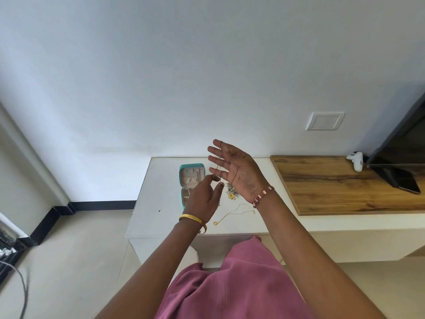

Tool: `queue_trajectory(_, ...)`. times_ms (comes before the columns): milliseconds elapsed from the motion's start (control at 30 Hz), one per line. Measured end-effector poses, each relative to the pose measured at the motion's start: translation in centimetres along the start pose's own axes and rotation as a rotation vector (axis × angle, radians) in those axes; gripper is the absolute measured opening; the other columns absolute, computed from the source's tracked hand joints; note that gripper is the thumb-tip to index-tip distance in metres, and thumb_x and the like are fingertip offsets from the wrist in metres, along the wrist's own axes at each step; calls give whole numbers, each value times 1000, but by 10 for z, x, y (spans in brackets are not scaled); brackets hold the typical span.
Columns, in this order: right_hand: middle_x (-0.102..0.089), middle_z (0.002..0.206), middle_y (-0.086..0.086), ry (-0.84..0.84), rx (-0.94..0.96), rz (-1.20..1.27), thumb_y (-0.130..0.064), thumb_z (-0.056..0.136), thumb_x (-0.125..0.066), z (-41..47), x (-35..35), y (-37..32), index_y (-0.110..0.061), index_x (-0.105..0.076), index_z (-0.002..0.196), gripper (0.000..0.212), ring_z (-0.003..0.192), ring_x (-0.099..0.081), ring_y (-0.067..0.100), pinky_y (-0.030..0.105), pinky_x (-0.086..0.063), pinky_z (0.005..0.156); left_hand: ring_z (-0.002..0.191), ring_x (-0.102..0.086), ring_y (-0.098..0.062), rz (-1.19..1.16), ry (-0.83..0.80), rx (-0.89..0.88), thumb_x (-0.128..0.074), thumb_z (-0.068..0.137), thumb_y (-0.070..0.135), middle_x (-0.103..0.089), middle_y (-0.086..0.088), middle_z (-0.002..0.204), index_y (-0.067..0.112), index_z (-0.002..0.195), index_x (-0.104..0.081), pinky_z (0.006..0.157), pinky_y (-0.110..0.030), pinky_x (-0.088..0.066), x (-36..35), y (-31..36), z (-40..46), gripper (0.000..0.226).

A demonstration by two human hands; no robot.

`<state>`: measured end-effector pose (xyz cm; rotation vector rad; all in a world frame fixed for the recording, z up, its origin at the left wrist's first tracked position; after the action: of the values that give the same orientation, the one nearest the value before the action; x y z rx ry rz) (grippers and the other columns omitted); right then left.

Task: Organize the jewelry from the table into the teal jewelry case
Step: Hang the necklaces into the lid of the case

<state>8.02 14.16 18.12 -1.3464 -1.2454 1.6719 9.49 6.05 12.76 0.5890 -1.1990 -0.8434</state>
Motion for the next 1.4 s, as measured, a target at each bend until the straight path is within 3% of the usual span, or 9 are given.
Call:
queue_trajectory(200,-49,136,10,-5,-6,-116,-11,94,-45,-1,-6,2,-13,-50,128,34,129,-45,24,41,-36,108,76,-50,-17,0,-44,-28,-39,96,19,-63,-12,89,6,100,-62,67,-24,-34,-6,1,0,26)
queue_trajectory(400,-46,141,2,82,57,-570,-13,94,-48,5,12,-2,-13,-43,135,41,130,-42,12,24,-31,108,84,-48,-18,-71,-43,53,-38,96,15,-51,-8,88,9,92,-68,72,-24,-32,-1,-10,0,32)
queue_trajectory(533,-48,139,5,63,25,-765,-14,95,-47,8,22,7,-18,-40,137,43,130,-43,13,24,-33,106,85,-47,-20,-41,-67,84,-37,97,18,-49,-12,92,10,92,-69,75,-27,-37,1,-13,3,34)
queue_trajectory(667,-53,133,5,32,-38,-952,-16,95,-45,6,28,17,-21,-38,139,45,125,-48,16,20,-34,97,72,-49,-18,-111,-113,139,-37,97,23,-56,-10,85,16,77,-69,73,-31,-42,1,-13,4,38)
queue_trajectory(800,-61,116,10,-52,-171,-1070,-14,94,-45,3,36,35,-15,-44,136,42,96,-52,15,11,-38,69,38,-41,-5,-391,-156,273,-43,95,21,-51,-5,55,21,68,-67,56,-26,-40,0,-19,2,36)
queue_trajectory(967,-68,106,9,-101,-296,-893,-20,95,-46,-8,45,55,-5,-63,110,27,88,-62,17,26,-45,78,36,-42,-4,-655,-155,400,-48,93,13,-55,1,53,14,72,-67,53,-23,-39,-1,-22,-1,29)
queue_trajectory(1100,-68,91,8,-74,-235,-720,-10,90,-55,-10,46,50,-2,-67,99,17,80,-65,17,28,-50,79,35,-41,-5,-725,-179,456,-46,94,13,-62,4,50,13,73,-68,49,-19,-38,-3,-21,-4,30)
queue_trajectory(1233,-68,76,3,-110,-213,-761,-5,86,-59,-11,41,51,-11,-66,77,12,70,-63,13,25,-50,74,35,-43,-7,-802,-159,522,-44,93,13,-61,1,48,7,73,-67,52,-21,-37,-4,-23,-6,31)
queue_trajectory(1400,-65,78,7,-74,-193,-840,-3,85,-59,-13,46,54,-11,-65,80,11,65,-59,12,22,-48,67,36,-43,-6,-739,-122,529,-46,93,12,-62,3,49,11,68,-67,56,-22,-40,0,-27,-6,32)
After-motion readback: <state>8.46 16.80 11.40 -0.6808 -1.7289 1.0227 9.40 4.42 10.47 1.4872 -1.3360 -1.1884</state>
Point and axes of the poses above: each hand's wrist, its own z-axis towards the middle knuckle, its own x-axis out of the back of the hand, y = z × x, the point moved 9 cm from there along z, towards the middle knuckle
